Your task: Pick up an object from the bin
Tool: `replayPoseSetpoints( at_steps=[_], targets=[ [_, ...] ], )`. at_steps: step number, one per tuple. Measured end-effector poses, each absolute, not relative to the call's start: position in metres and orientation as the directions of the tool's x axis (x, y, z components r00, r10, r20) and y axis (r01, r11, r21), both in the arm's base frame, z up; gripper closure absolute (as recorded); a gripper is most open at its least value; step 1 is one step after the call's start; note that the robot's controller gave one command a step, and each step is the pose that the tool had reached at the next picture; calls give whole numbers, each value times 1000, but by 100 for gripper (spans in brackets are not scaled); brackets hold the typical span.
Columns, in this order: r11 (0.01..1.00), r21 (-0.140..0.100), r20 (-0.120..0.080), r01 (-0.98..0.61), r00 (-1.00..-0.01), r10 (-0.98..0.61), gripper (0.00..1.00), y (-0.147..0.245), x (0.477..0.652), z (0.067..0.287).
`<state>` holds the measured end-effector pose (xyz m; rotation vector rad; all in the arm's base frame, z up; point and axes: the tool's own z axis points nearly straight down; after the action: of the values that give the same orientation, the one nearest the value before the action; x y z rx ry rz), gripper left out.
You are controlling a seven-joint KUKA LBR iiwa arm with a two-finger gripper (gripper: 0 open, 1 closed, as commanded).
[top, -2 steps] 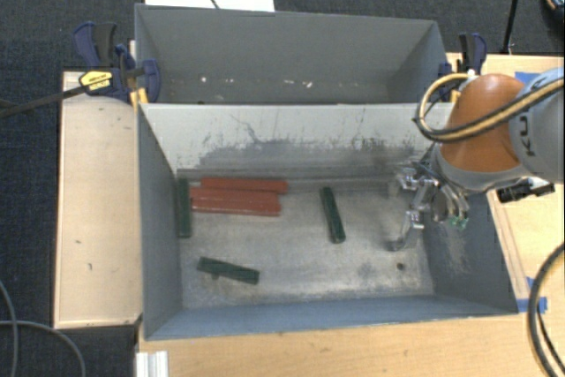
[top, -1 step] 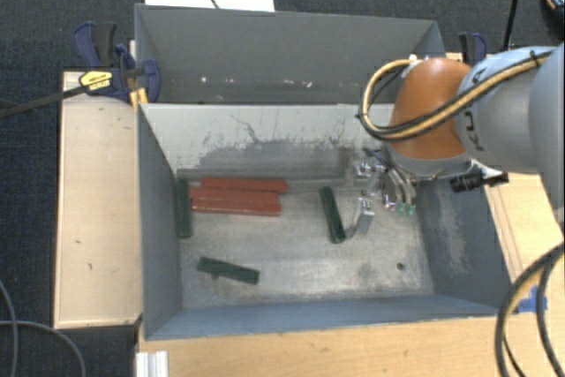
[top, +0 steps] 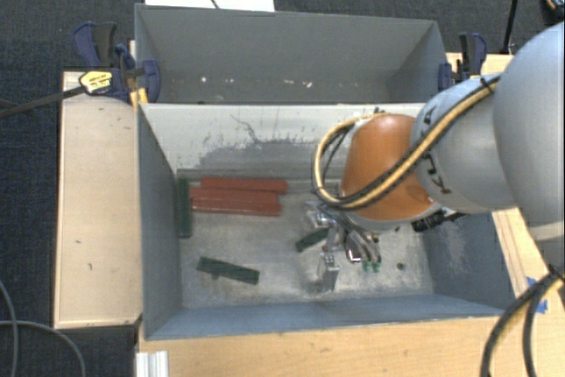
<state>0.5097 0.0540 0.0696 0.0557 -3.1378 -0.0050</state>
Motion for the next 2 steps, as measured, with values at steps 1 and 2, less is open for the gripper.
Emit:
replayPoseSetpoints(
  at_steps=[1,2],
  targets=[
    [999,1,-1,-32,-999,-32,100,50,512,70],
    [1000,4,-11,8,-1000,8,100,83,519,162]
  ],
)
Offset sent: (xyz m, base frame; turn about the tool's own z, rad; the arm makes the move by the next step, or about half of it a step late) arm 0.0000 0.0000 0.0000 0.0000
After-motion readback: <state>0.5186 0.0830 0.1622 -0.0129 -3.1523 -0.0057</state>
